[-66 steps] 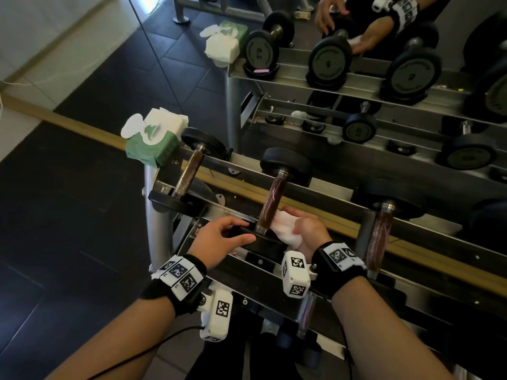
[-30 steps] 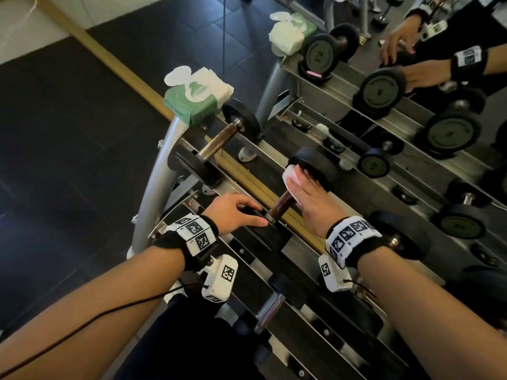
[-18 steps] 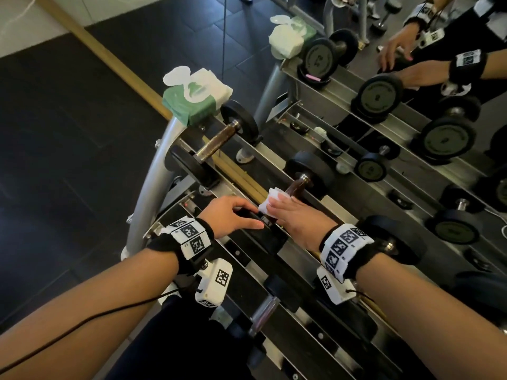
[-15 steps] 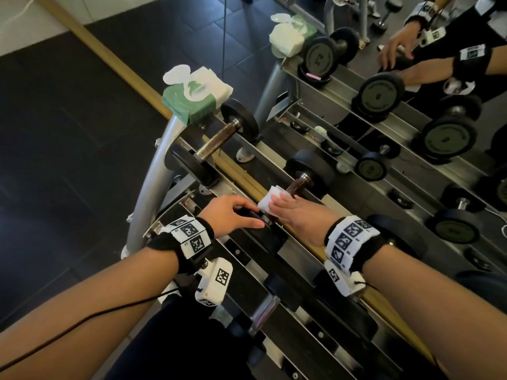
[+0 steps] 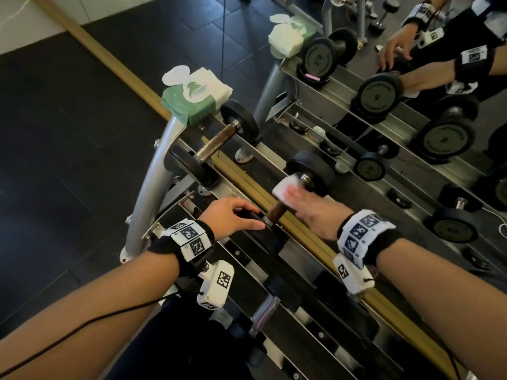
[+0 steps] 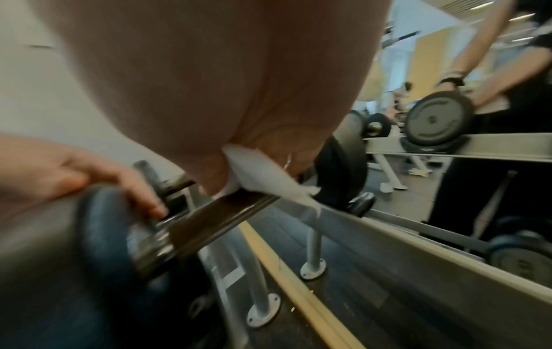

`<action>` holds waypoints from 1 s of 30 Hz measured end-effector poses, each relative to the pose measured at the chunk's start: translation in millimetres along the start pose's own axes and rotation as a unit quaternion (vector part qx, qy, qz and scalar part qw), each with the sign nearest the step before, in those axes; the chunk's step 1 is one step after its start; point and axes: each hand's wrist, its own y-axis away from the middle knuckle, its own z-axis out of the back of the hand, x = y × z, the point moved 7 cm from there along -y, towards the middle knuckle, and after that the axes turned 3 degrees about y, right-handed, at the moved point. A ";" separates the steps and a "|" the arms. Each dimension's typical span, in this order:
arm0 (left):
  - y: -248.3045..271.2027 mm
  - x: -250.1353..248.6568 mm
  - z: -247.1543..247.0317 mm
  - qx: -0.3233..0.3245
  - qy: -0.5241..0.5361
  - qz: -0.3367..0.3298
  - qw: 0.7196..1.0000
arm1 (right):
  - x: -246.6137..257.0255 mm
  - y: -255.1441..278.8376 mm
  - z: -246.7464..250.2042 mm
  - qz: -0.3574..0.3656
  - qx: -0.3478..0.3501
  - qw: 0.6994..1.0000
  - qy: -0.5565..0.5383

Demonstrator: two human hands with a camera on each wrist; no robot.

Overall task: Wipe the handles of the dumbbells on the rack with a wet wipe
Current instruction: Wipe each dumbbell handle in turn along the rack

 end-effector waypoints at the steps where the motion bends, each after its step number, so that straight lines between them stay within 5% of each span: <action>1: -0.4 0.5 -0.1 0.001 0.002 0.001 1.000 | -11.0 -0.8 4.6 -0.031 -0.015 0.999 -0.021; 5: -1.5 3.5 -0.9 -0.002 0.010 0.003 1.000 | 4.4 6.1 -8.8 0.003 -0.041 0.999 0.007; 10: -3.2 5.1 -1.9 -0.002 0.004 -0.005 1.000 | 37.0 16.3 -31.0 0.090 0.016 0.996 0.004; 16: -6.0 8.1 -1.3 -0.005 0.000 0.006 1.000 | -14.0 5.8 7.3 -0.049 -0.040 0.996 -0.069; 24: -3.3 7.1 -3.0 -0.011 0.000 -0.006 1.000 | 44.2 19.0 -28.7 0.055 0.038 0.997 0.047; 30: -2.8 8.9 -3.7 -0.014 0.015 -0.001 1.000 | -6.2 -1.6 10.7 -0.056 -0.012 0.998 -0.005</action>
